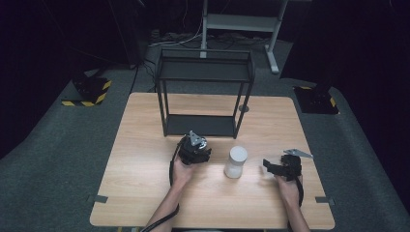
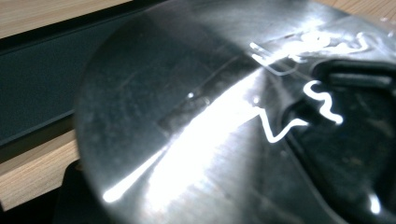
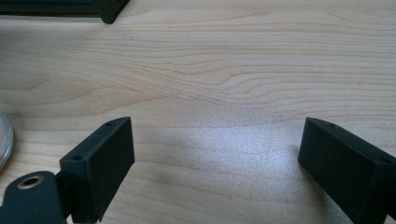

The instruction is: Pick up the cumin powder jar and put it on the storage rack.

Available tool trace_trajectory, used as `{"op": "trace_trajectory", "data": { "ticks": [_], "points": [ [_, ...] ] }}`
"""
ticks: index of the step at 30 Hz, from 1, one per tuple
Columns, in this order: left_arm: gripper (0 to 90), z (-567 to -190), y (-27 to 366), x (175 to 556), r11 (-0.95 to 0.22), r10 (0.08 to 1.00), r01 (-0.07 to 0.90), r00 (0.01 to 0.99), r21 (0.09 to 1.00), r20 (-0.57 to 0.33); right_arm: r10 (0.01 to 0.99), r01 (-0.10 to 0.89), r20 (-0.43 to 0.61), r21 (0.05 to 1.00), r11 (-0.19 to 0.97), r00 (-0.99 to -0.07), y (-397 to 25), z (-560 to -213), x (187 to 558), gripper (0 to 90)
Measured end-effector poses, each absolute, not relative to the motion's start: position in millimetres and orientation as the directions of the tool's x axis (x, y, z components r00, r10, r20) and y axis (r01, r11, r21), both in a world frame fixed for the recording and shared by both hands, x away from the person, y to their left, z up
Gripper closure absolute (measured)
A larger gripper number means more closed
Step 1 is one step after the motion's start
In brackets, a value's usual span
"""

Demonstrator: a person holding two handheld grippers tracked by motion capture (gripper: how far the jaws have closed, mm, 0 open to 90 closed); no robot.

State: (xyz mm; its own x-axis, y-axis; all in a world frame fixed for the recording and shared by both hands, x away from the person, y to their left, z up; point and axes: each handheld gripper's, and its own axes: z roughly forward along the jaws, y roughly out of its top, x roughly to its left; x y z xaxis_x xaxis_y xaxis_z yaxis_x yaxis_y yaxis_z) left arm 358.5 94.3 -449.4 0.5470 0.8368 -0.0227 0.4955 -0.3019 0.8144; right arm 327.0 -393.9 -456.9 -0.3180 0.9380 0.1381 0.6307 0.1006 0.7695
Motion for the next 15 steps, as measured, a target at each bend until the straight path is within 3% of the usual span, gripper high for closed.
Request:
{"op": "trace_trajectory", "data": {
  "ticks": [15],
  "points": [
    [30.8,-443.0,98.3,358.1,-0.313,0.837,0.498,0.548,0.809,-0.013,0.939,0.631,0.135,0.769,0.103,-0.318,-393.2,-456.8,327.0,10.1]
  ]
}}
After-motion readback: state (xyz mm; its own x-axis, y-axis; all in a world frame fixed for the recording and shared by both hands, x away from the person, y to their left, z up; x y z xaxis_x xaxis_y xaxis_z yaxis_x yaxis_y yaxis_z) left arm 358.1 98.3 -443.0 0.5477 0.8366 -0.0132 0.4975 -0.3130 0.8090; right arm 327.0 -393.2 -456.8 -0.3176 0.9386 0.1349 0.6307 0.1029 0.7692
